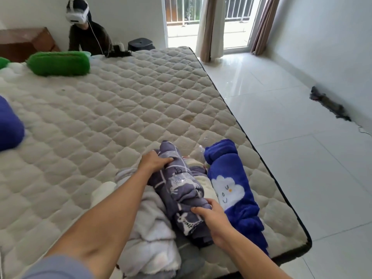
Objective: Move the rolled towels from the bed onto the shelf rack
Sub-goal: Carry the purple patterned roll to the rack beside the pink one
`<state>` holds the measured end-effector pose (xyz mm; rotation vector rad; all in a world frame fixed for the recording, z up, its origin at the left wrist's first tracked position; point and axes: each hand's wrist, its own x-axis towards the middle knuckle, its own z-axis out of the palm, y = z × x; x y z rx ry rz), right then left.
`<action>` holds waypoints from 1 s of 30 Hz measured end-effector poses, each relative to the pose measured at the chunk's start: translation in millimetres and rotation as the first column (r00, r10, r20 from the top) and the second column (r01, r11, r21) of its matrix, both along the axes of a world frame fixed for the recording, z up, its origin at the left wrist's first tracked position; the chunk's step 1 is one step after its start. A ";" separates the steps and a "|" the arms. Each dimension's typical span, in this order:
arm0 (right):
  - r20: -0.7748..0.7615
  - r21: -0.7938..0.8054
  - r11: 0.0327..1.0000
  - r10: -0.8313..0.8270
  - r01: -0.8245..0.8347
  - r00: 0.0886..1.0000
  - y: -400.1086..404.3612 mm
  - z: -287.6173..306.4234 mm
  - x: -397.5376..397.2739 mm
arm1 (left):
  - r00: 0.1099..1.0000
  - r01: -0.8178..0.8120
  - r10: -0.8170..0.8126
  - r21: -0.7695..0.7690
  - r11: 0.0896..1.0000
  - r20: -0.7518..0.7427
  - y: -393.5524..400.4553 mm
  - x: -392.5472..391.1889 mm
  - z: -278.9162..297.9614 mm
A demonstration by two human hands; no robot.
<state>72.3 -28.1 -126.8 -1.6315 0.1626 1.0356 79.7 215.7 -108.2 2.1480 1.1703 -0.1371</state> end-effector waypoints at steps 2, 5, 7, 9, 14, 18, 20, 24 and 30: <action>-0.013 0.031 0.999 -0.033 0.033 0.999 -8.8 -1.1 0.6 | 1.000 0.016 -0.017 0.016 1.000 0.019 -4.1 -0.7 9.7; -0.023 0.145 0.982 -0.121 0.124 0.992 -25.3 2.0 -2.8 | 0.998 0.032 -0.035 0.063 0.998 0.059 -16.5 -0.4 30.7; -0.016 0.238 0.953 -0.192 0.190 0.981 -39.0 10.2 -2.8 | 0.996 0.028 -0.035 0.092 0.995 0.078 -30.5 -2.1 49.4; -0.018 0.326 0.916 -0.241 0.234 0.970 -54.8 21.4 2.7 | 0.993 0.022 -0.035 0.117 0.993 0.109 -47.5 -5.3 71.5; -0.017 0.448 0.862 -0.260 0.240 0.966 -99.7 45.4 21.2 | 0.989 0.025 -0.048 0.161 0.987 0.142 -97.8 -24.2 128.8; -0.062 0.523 0.835 -0.162 0.171 0.985 -141.8 53.7 19.8 | 0.983 -0.070 0.035 0.189 0.979 0.180 -151.9 -64.6 155.9; -0.101 0.537 0.833 -0.097 0.136 0.990 -167.1 54.6 14.3 | 0.977 -0.161 0.122 0.230 0.960 0.176 -185.2 -93.9 161.1; -0.153 0.511 0.859 0.050 0.035 0.987 -207.6 48.0 -9.6 | 0.935 -0.342 0.301 0.240 0.909 0.189 -259.5 -165.7 154.4; -0.166 0.405 0.889 0.303 -0.215 0.939 -239.5 38.8 -84.8 | 0.789 -0.614 0.602 0.180 0.768 0.123 -362.3 -310.4 137.8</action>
